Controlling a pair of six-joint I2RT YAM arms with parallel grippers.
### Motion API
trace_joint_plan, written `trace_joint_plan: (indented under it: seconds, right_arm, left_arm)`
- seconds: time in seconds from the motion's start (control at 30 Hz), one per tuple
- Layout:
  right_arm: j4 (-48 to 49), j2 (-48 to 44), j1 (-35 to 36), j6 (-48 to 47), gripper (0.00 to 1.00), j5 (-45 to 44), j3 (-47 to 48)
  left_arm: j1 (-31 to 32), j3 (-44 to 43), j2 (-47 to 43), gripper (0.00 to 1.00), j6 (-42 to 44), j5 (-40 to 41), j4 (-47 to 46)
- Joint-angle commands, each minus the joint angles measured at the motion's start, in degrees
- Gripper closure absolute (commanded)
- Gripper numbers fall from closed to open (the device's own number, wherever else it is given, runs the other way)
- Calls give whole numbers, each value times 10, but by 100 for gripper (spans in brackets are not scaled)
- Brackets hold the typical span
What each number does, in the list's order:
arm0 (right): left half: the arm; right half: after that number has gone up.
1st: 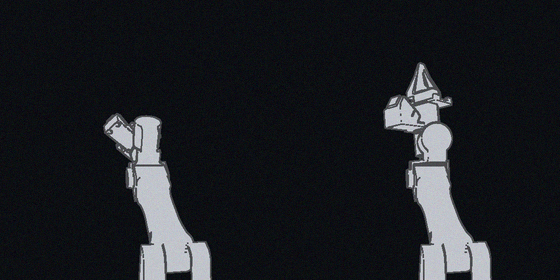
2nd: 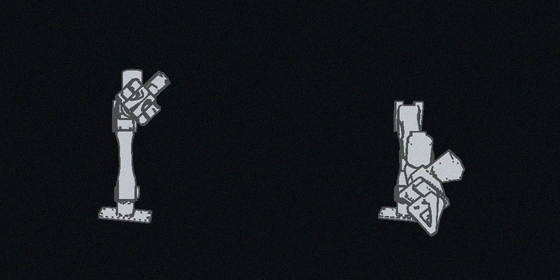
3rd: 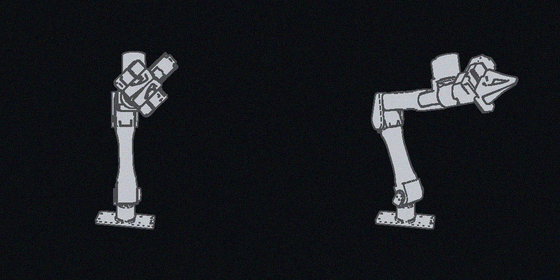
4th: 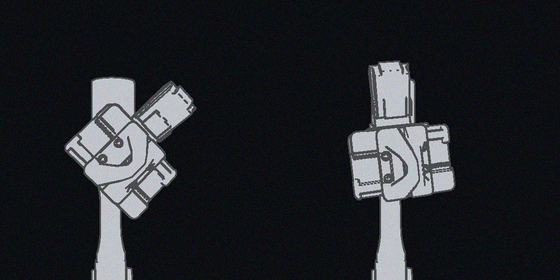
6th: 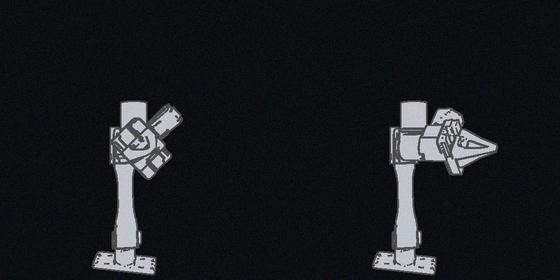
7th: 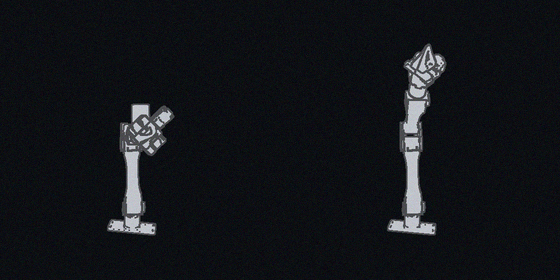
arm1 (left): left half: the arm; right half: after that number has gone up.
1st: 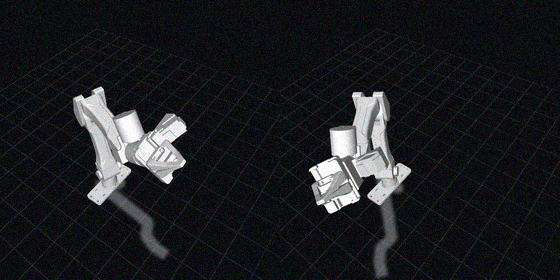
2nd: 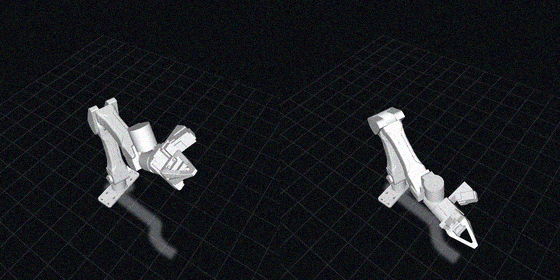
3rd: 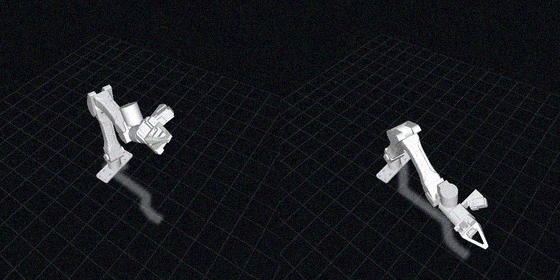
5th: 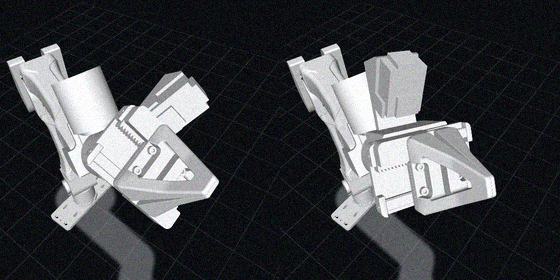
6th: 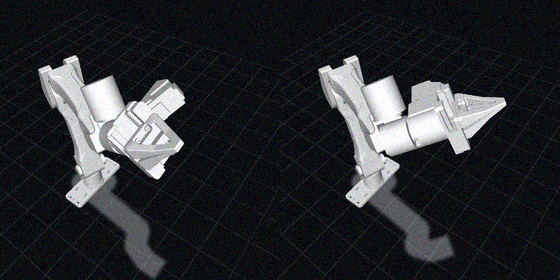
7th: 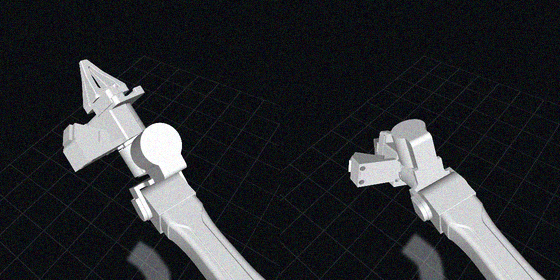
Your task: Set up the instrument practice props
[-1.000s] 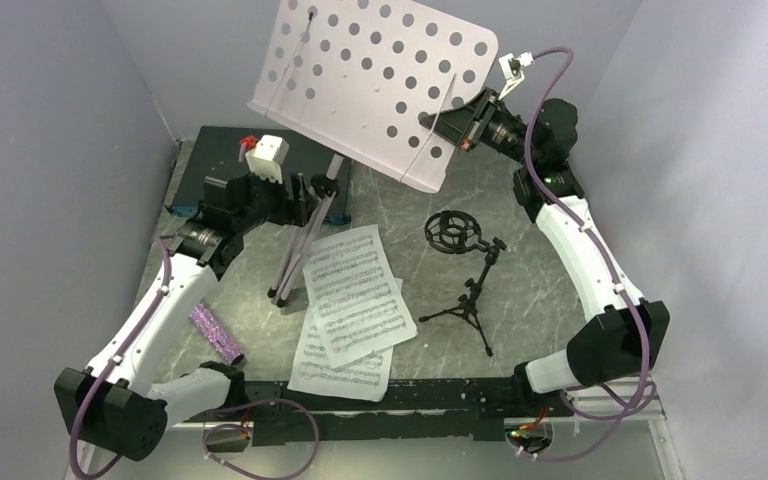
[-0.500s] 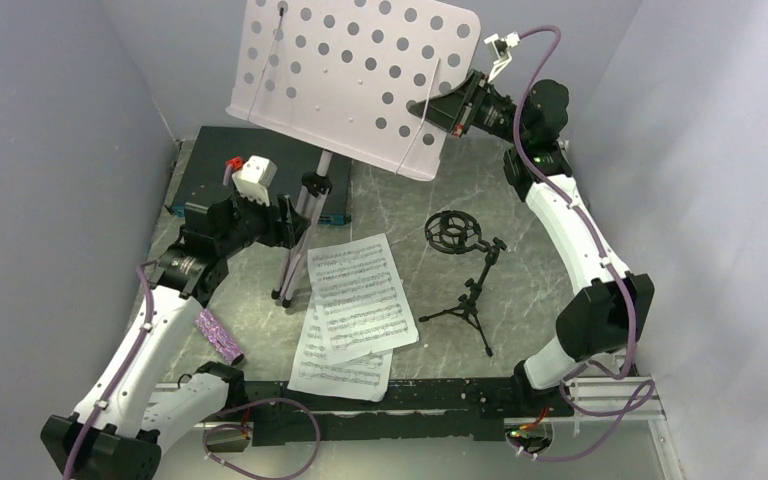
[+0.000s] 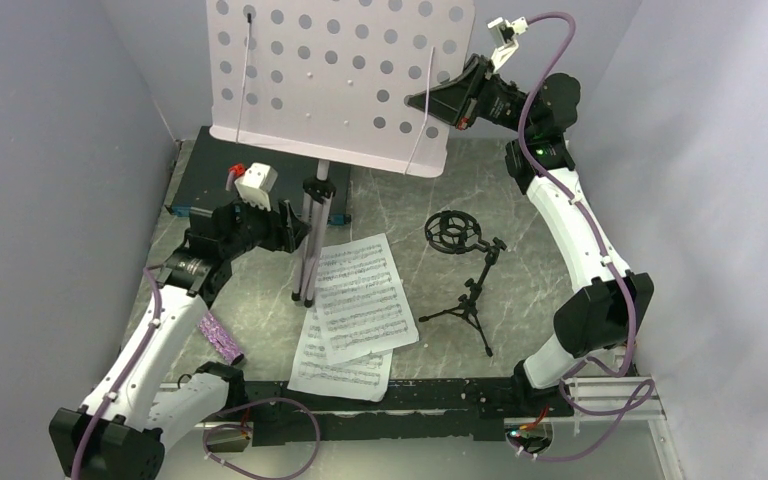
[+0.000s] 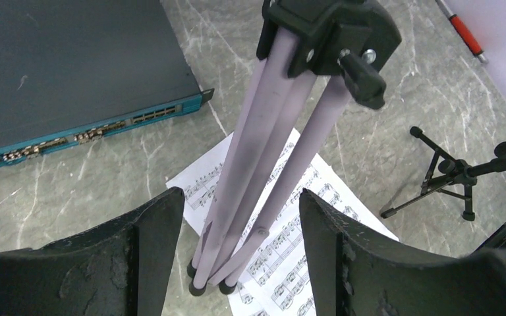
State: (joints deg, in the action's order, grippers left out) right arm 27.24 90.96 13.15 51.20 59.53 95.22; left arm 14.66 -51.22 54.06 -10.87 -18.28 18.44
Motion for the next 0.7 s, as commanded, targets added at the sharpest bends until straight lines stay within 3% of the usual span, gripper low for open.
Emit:
trace_joint_plan:
  seconds: [0.0, 0.33, 0.6, 0.67]
  right_arm:
    - [160, -36, 3, 19, 100, -27, 60]
    - [144, -39, 12, 8, 100, -16, 66]
    - [142, -38, 20, 8, 100, -12, 65]
    - [140, -39, 20, 6, 100, -13, 65]
  left_arm:
    - [-5, 10, 5, 31, -3, -46, -70]
    - [-11, 28, 23, 38, 5, -91, -135]
    - [-14, 20, 34, 52, 25, -87, -133]
    - [-15, 21, 37, 61, 26, -91, -135]
